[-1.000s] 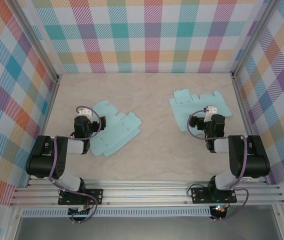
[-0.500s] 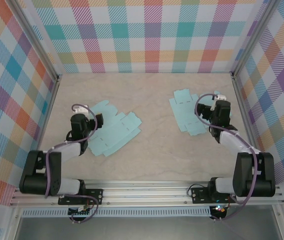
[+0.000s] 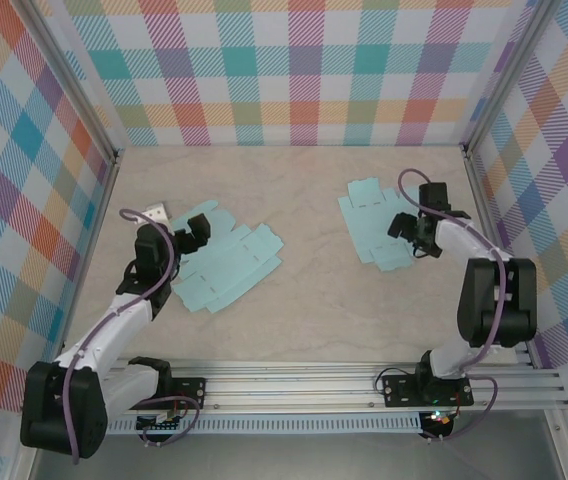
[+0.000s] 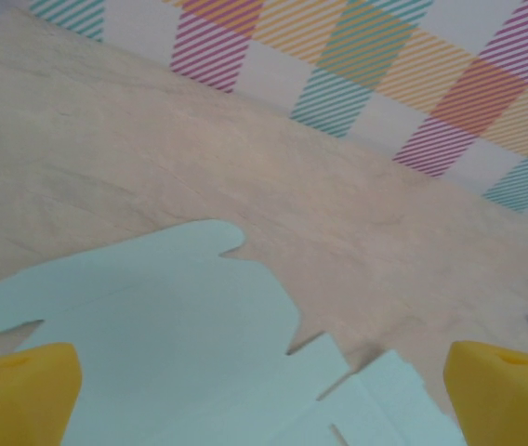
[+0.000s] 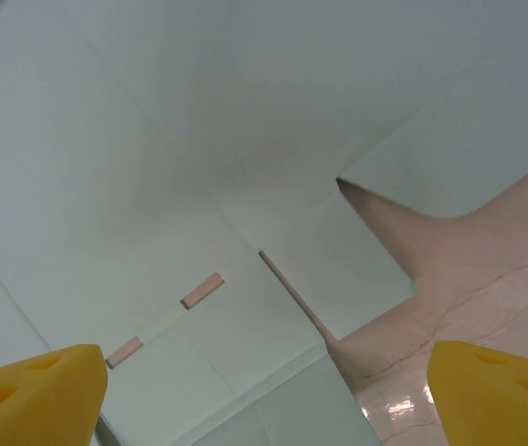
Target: Fold the paper box
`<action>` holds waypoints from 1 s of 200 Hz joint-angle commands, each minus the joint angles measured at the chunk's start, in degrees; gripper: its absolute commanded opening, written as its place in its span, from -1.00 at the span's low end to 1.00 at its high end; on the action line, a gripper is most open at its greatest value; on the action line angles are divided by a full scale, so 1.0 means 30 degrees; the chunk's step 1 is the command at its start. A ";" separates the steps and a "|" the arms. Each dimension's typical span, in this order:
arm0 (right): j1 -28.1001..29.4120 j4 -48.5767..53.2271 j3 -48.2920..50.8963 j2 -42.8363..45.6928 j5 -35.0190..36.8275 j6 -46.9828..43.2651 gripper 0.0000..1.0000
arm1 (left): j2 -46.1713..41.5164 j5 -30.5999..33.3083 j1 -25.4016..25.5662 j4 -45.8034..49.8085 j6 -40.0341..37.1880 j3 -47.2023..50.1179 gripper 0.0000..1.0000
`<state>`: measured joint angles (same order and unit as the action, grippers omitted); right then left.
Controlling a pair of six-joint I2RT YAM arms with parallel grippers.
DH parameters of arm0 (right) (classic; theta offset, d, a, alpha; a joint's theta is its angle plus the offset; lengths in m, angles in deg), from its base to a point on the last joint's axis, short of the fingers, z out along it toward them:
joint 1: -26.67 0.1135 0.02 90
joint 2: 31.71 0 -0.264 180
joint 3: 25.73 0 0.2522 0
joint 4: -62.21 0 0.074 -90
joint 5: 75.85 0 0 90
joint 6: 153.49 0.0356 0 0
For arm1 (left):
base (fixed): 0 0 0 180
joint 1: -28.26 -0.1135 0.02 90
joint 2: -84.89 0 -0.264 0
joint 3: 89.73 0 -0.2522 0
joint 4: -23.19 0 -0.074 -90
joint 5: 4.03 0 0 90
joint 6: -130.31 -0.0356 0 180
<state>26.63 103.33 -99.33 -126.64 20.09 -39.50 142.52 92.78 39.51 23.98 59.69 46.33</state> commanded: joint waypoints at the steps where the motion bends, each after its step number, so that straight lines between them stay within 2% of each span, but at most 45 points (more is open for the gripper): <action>1: -0.0073 0.1823 -0.0846 -0.0700 -0.1587 0.0666 0.75 | -0.1012 -0.0563 0.0331 0.0573 0.1952 0.0272 1.00; 65: 0.0483 0.0139 0.2534 0.0755 -0.4497 0.2156 0.71 | -0.1750 -0.0311 0.0550 0.0962 0.3046 -0.0134 1.00; 106: 0.3193 -0.1251 0.3294 0.1811 -0.5579 0.4028 0.68 | -0.0887 -0.0324 0.1032 0.0924 0.3844 -0.0426 1.00; 131: 0.5356 -0.2157 0.2754 0.1259 -0.5757 0.5082 0.67 | 0.0223 -0.0357 0.1569 0.0949 0.4604 -0.0787 1.00; 157: 0.7390 -0.3048 0.1388 0.0207 -0.6421 0.5617 0.67 | 0.1448 -0.0082 0.2555 0.1089 0.5780 -0.1426 1.00; 181: 0.7956 -0.3502 0.0698 0.0545 -0.7192 0.5800 0.67 | 0.2555 0.0533 0.3960 0.1248 0.7713 -0.1931 1.00; 200: 0.7907 -0.2254 0.0726 0.2230 -0.5544 0.5314 0.71 | 0.3711 0.1395 0.5708 0.1228 0.8831 -0.2516 0.93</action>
<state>50.87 94.74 -95.90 -125.42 0.89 -23.78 150.58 93.87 51.35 26.95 79.71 41.74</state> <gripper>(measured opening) 0.844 0.996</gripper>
